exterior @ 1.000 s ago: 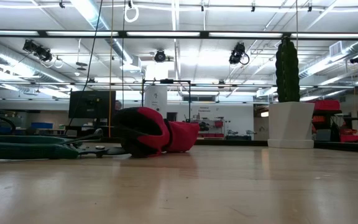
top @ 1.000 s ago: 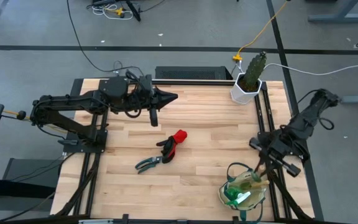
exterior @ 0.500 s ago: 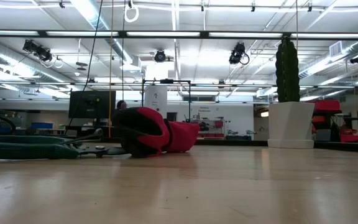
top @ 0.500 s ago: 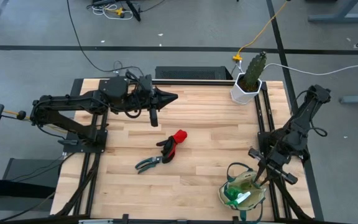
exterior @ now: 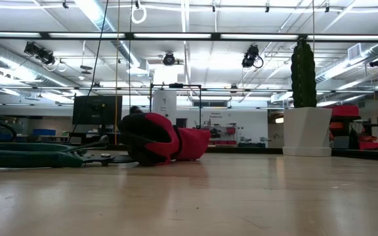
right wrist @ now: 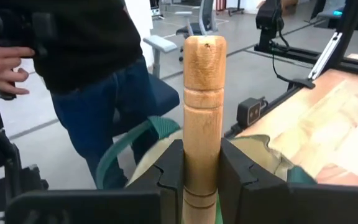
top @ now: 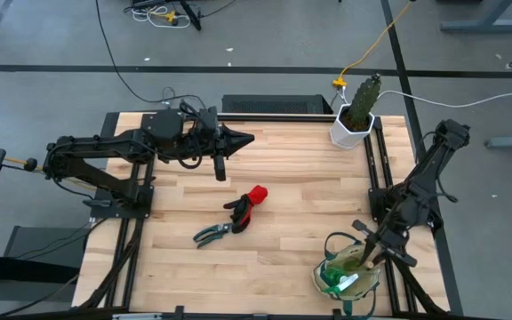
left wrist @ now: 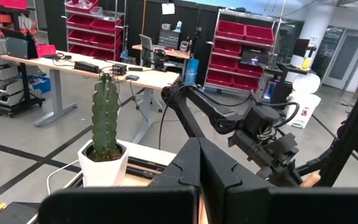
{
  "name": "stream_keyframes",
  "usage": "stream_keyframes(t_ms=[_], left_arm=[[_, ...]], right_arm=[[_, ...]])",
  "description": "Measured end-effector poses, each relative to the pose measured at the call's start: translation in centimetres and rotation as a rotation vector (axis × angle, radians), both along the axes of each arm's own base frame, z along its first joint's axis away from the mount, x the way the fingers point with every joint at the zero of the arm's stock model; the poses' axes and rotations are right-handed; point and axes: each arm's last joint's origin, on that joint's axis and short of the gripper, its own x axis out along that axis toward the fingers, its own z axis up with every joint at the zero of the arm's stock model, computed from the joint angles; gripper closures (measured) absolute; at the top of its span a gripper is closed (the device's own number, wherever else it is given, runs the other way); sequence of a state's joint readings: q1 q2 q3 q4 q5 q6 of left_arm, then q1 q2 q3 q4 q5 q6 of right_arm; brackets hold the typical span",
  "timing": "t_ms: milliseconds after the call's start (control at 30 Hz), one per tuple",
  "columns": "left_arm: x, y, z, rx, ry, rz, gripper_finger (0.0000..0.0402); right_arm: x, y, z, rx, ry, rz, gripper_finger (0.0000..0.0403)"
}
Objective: Pick & Place Garden tools in Gardening bag
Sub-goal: Put the light brown trowel into the gardening tool bag
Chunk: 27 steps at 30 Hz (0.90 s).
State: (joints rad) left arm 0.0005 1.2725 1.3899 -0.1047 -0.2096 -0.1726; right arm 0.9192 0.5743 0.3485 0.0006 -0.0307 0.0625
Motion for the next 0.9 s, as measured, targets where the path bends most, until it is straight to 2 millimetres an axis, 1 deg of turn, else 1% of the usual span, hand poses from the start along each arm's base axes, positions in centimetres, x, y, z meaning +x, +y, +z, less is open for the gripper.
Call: stream_keyframes(t_ms=[100, 233, 533, 733, 900], left_arm=[[0.0, 0.0, 0.0, 0.0, 0.0, 0.0, 0.0399], [0.01, 0.0, -0.01, 0.0, 0.0, 0.0, 0.0399], [0.0, 0.02, -0.01, 0.0, 0.001, 0.011, 0.0399], [0.0, 0.06, -0.01, 0.0, 0.001, 0.023, 0.0399], [-0.01, 0.07, 0.0, 0.0, 0.0, 0.023, 0.0399]], right_arm=[[-0.02, -0.03, -0.56, -0.014, 0.011, 0.0, 0.0349], [-0.03, -0.04, -0.77, -0.021, 0.011, 0.002, 0.0346], [-0.04, -0.03, -0.78, -0.021, 0.011, 0.005, 0.0313], [-0.03, -0.03, -0.78, -0.014, 0.022, -0.001, 0.0308], [0.14, -0.07, -0.84, -0.013, 0.029, -0.058, 0.0294]])
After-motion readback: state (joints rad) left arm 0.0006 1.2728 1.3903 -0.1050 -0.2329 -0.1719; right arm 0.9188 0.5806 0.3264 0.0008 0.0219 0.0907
